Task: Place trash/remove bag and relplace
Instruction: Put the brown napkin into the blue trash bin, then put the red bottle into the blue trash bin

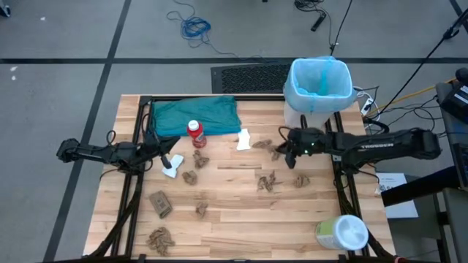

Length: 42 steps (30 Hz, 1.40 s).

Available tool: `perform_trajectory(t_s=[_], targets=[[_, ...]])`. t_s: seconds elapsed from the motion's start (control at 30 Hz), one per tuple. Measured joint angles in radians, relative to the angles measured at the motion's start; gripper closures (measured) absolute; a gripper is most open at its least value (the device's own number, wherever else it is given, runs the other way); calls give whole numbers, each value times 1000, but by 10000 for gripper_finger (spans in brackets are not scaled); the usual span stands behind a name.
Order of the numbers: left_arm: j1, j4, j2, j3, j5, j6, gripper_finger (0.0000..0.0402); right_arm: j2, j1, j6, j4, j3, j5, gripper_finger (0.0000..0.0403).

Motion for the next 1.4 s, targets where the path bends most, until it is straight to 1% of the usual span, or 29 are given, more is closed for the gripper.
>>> perform_trajectory(t_s=[0.07,0.13,0.27,0.37,0.43,0.53,0.6,0.67,0.77,0.87,0.93,1.0,1.07,1.13,1.2,1.3,1.4], targets=[[0,0,0,0,0,0,401,5,22,-39,-58,114,39,397],[0,0,0,0,0,0,401,20,45,-96,-176,238,121,400],[0,0,0,0,0,0,401,81,58,-200,-429,496,354,401],[0,0,0,0,0,0,401,133,51,-271,-564,681,521,401],[0,0,0,0,0,-1,401,171,32,-308,-653,797,606,402],[0,-2,0,0,0,-4,401,220,-18,-337,-775,950,705,402],[0,-3,0,0,0,-5,401,249,-63,-342,-852,1032,766,402],[0,-4,0,0,0,-6,401,274,-115,-342,-920,1094,803,402],[0,-1,0,0,0,-6,401,303,-211,-337,-998,1156,812,402],[0,11,0,0,-5,-6,401,325,-310,-325,-1063,1180,803,402],[0,32,0,0,-8,-1,401,337,-375,-323,-1109,1180,756,398],[0,54,0,0,-6,1,401,351,-433,-322,-1147,1179,657,385],[0,72,0,0,3,16,401,369,-479,-322,-1176,1179,561,365],[0,99,0,0,12,43,401,389,-507,-324,-1189,1179,519,339],[0,124,0,2,37,56,396,408,-522,-334,-1198,1179,521,309],[0,137,0,18,79,70,376,436,-545,-356,-1198,1179,517,263],[0,137,3,51,106,86,354,463,-565,-367,-1199,1179,515,232]])
